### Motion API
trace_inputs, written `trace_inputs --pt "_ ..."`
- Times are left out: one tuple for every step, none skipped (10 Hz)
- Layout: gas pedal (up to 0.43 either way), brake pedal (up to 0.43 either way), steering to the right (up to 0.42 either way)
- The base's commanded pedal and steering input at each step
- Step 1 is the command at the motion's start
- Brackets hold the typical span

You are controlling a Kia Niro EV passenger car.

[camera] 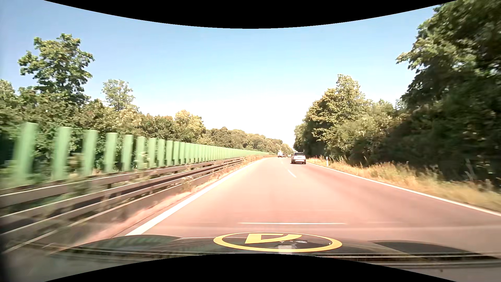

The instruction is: Follow the waypoints while adhering to traffic rules and regulations

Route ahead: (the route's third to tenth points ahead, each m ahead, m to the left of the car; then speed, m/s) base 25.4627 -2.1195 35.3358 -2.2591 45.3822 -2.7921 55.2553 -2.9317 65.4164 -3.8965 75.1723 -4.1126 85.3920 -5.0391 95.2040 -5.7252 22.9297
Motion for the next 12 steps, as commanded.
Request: trace_inputs --pt "0.280 0.000 0.006" --pt "0.280 0.000 0.005" --pt "0.280 0.000 0.006" --pt "0.280 0.000 0.006" --pt "0.280 0.000 0.005" --pt "0.280 0.000 0.006" --pt "0.280 0.000 0.006" --pt "0.280 0.000 0.006" --pt "0.280 0.000 0.006" --pt "0.268 0.000 0.006" --pt "0.268 0.000 0.006" --pt "0.260 0.000 0.006"
